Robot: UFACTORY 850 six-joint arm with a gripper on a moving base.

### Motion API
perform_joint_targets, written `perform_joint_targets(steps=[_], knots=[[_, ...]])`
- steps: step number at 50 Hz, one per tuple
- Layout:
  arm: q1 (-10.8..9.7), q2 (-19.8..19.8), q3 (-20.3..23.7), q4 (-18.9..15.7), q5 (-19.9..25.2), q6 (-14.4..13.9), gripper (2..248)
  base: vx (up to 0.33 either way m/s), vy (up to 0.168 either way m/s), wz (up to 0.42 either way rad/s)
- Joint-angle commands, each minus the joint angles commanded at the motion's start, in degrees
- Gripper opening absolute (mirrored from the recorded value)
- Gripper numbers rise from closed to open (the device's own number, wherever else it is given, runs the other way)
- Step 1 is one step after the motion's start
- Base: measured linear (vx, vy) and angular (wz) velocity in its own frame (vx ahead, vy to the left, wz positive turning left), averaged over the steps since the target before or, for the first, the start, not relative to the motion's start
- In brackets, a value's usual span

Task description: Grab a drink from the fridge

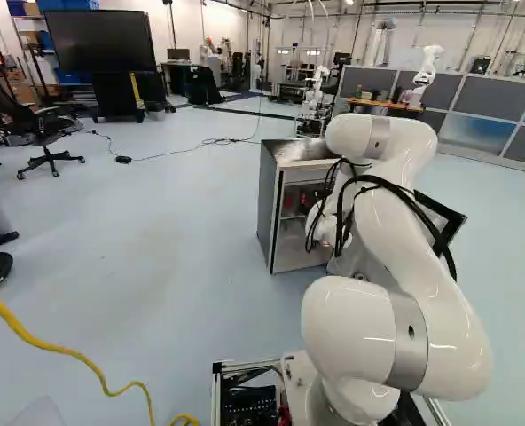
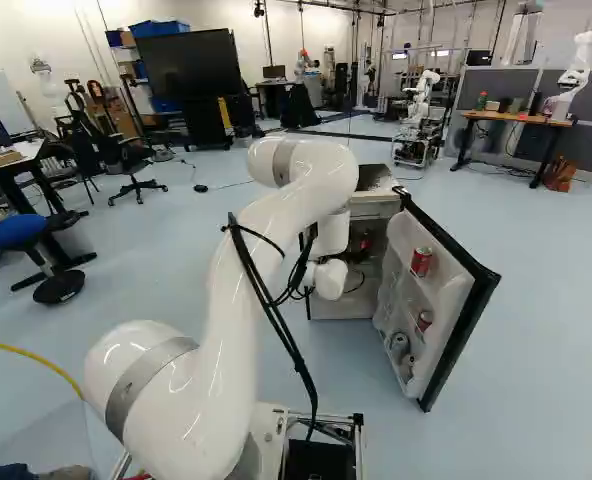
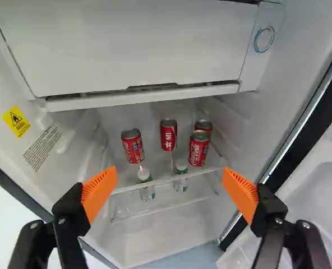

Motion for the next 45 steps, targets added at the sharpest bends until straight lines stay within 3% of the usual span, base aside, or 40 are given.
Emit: perform_joint_targets(steps=[45], knots=[[0.82,-12.96,-21.01,0.00,-1.06,0.00,247,0.000,0.000,0.000]])
